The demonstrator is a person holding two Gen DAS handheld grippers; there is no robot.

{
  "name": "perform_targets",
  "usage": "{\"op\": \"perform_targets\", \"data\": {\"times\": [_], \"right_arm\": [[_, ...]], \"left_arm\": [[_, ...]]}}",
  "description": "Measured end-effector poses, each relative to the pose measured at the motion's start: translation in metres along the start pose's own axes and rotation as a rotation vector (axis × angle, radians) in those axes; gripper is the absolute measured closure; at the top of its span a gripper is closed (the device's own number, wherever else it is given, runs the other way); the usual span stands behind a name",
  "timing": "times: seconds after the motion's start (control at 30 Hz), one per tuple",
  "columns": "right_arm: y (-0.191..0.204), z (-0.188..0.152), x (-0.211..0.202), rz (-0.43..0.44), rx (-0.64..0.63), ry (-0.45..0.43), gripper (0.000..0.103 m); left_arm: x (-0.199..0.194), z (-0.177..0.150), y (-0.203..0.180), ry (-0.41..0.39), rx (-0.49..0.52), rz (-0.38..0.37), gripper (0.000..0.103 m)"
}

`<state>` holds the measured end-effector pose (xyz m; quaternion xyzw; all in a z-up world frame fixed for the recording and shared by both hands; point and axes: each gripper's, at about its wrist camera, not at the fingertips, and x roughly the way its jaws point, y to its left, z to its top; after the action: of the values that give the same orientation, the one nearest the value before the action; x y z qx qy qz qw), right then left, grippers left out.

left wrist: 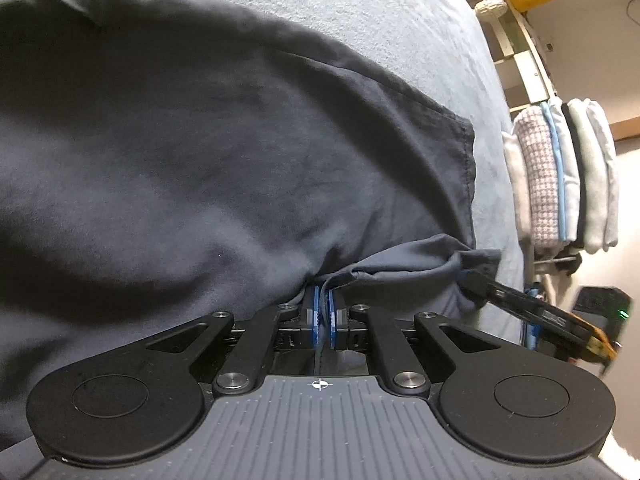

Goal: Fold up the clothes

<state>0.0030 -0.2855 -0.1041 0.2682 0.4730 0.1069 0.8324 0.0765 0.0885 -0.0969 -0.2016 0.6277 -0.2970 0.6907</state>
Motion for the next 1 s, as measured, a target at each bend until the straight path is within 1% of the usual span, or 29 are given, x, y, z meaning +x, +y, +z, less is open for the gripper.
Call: {"op": "perform_targets", "data": {"times": [0.07,0.13,0.17,0.2,0.23,0.27,0.3,0.37,0.43,0.5,0.53,0.63,0.7,0.73,0.8,0.93,0.97,1.0], "right_arm": [[0.021,-0.003,-0.01,0.016,-0.068,-0.023,0.085],[0.033,-0.006,-0.011,0.025,-0.093,-0.033,0.085],[0.035,-0.005,-0.006,0.014,-0.094,-0.03,0.085],[0.034,-0.004,0.004,-0.015,-0.088,-0.024,0.085],[0.031,-0.004,0.014,-0.047,-0.072,-0.013,0.085],[0.027,-0.004,0.023,-0.071,-0.049,-0.001,0.085],[0.022,-0.005,0.03,-0.079,-0.023,-0.001,0.086],[0.015,-0.007,0.029,-0.061,0.034,-0.031,0.086],[0.013,-0.01,0.027,-0.058,0.058,-0.047,0.085],[0.013,-0.013,0.026,-0.062,0.057,-0.054,0.085],[0.013,-0.013,0.025,-0.063,0.056,-0.054,0.085],[0.011,-0.011,0.025,-0.062,0.068,-0.049,0.085],[0.013,-0.009,0.029,-0.06,0.07,-0.047,0.085],[0.014,-0.009,0.03,-0.058,0.069,-0.046,0.085],[0.015,-0.008,0.033,-0.054,0.068,-0.045,0.085],[0.013,-0.008,0.032,-0.042,0.078,-0.047,0.085],[0.013,-0.009,0.031,-0.038,0.084,-0.049,0.085],[0.012,-0.01,0.03,-0.033,0.092,-0.052,0.085]], "left_arm": [[-0.006,-0.003,-0.003,-0.02,0.012,0.009,0.098],[-0.012,-0.006,-0.006,-0.042,0.026,0.019,0.097],[-0.015,-0.008,-0.008,-0.053,0.033,0.024,0.095],[-0.018,-0.009,-0.01,-0.064,0.04,0.03,0.094],[-0.021,-0.011,-0.012,-0.075,0.047,0.035,0.09],[-0.029,-0.014,-0.016,-0.099,0.068,0.047,0.089],[-0.038,-0.019,-0.022,-0.128,0.094,0.061,0.089],[-0.057,-0.029,-0.034,-0.196,0.157,0.074,0.089],[-0.071,-0.039,-0.046,-0.248,0.214,0.055,0.089],[-0.07,-0.046,-0.06,-0.242,0.276,0.025,0.089],[-0.066,-0.048,-0.067,-0.224,0.312,0.011,0.089],[-0.04,-0.055,-0.091,-0.119,0.436,-0.02,0.089],[-0.022,-0.062,-0.104,-0.076,0.506,-0.007,0.089],[-0.013,-0.064,-0.108,-0.067,0.528,0.011,0.089],[-0.001,-0.062,-0.107,-0.098,0.513,0.071,0.089],[0.01,-0.045,-0.086,-0.195,0.383,0.167,0.089],[0.014,-0.042,-0.082,-0.205,0.367,0.195,0.089],[0.016,-0.04,-0.078,-0.207,0.352,0.208,0.089]]}}
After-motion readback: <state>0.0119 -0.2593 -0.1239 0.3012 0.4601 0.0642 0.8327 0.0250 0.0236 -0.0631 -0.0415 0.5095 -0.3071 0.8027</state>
